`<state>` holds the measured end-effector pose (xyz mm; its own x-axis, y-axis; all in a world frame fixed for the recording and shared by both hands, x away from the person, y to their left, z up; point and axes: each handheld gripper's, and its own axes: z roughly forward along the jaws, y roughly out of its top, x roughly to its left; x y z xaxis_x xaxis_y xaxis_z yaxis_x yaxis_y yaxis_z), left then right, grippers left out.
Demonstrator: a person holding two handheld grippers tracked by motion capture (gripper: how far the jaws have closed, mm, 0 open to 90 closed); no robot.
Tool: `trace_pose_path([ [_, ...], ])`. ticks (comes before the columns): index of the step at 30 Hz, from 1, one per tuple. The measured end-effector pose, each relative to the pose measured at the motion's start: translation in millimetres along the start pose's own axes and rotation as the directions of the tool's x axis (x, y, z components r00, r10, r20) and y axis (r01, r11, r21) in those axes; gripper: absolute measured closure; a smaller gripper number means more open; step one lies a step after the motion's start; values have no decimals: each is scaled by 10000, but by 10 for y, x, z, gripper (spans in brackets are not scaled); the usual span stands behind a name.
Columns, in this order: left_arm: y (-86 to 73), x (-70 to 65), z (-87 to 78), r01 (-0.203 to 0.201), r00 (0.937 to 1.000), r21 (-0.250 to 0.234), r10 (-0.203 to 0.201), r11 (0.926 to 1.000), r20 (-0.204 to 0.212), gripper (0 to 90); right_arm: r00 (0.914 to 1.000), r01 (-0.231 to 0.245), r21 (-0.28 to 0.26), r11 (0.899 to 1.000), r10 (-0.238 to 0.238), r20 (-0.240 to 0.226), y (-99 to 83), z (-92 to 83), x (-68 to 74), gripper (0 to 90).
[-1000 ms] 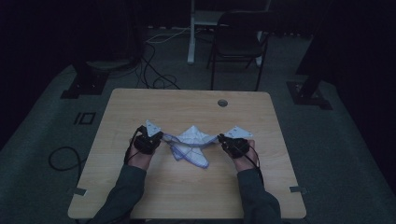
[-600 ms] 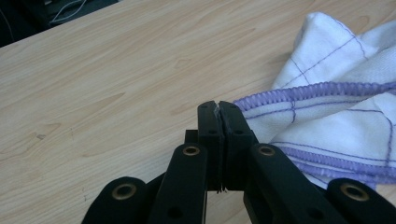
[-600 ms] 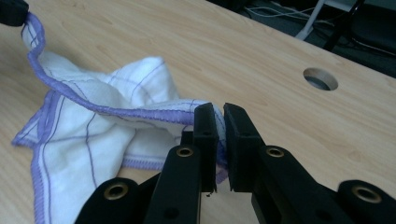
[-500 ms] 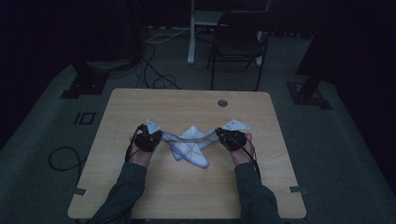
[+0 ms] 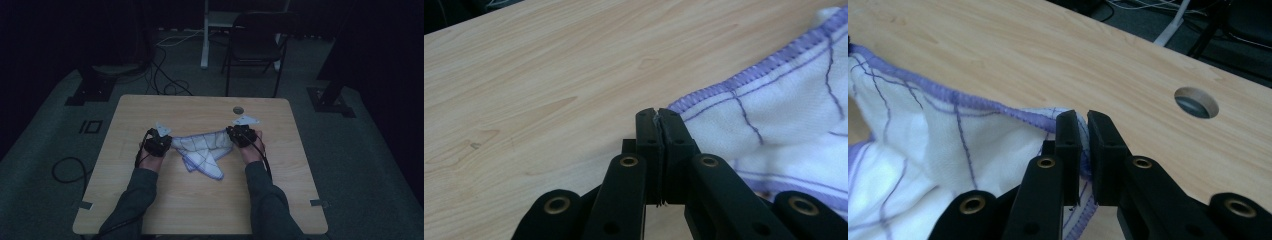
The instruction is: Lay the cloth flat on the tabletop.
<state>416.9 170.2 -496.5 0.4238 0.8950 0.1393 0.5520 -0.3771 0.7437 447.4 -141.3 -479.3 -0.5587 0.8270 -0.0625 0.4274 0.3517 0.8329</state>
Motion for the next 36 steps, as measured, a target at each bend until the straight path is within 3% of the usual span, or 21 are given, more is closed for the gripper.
trace_pose_path([
  [8, 92, 166, 198, 759, 9970, 356, -752, 9965, -201, 891, 9998, -115, 339, 9994, 110, 143, 114, 178, -73, 850],
  [12, 123, 178, 278, 730, 9969, 548, -712, 9958, -334, 887, 9995, -148, 739, 9972, 127, 288, 120, 277, -97, 851],
  [18, 175, 196, 425, 701, 9959, 905, -645, 9934, -628, 883, 9960, -584, 1242, 9905, 494, 745, 70, 384, -153, 856],
  [19, 180, 192, 429, 731, 9945, 886, -659, 9934, -808, 869, 9958, -591, 1269, 9901, 497, 764, 63, 387, -156, 856],
  [21, 183, 184, 406, 866, 9940, 763, -810, 9933, -739, 771, 9959, -575, 1230, 9907, 483, 767, 50, 388, -162, 854],
  [24, 198, 118, 319, 752, 9951, 550, -714, 9957, -687, 705, 9960, -580, 1257, 9904, 488, 752, 39, 379, -183, 851],
  [27, 218, -4, 157, 583, 9976, 101, -579, 9982, -390, 680, 9959, -578, 1272, 9902, 482, 771, 32, 369, -198, 850],
  [31, 217, -289, -57, -89, 9988, -456, 111, 9989, 476, 656, 9958, -582, 1290, 9899, 485, 771, 30, 362, -203, 840],
  [33, 194, -435, -134, -286, 9953, -675, 346, 9973, 901, 649, 9962, -526, 1263, 9906, 433, 752, 31, 354, -197, 833],
  [36, 147, -649, -191, -487, 9845, -800, 614, 9956, 1640, 641, 9964, -522, 1187, 9916, 437, 731, 34, 329, -193, 755],
])
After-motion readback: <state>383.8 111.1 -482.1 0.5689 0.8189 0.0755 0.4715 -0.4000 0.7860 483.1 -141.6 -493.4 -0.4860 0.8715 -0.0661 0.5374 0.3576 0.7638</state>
